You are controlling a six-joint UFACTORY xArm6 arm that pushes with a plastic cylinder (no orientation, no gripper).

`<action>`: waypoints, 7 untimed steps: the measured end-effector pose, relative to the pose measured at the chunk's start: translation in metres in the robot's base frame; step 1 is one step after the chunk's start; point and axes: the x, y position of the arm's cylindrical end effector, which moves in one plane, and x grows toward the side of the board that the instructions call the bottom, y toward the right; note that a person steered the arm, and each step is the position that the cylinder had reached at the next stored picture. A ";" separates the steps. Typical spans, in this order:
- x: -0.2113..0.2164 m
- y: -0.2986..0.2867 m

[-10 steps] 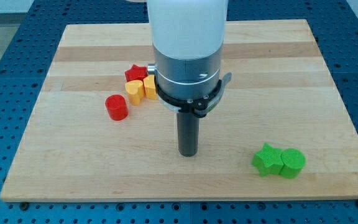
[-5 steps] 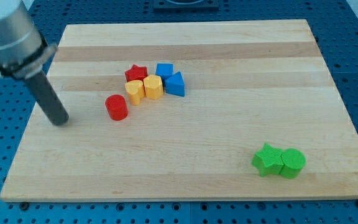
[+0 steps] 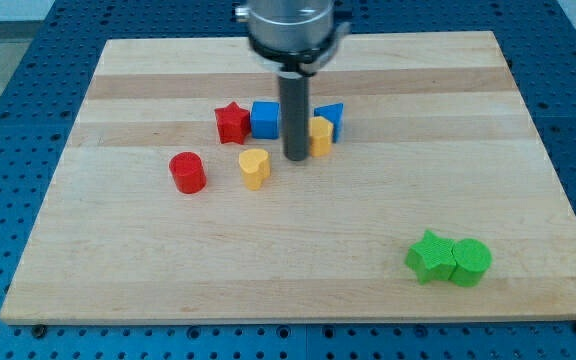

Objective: Push the hexagon towards the center right side

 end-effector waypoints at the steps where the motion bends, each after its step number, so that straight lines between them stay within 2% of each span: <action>1: 0.002 -0.004; 2: 0.005 -0.040; 3: -0.009 -0.043; 6: -0.010 0.156; 7: 0.017 0.135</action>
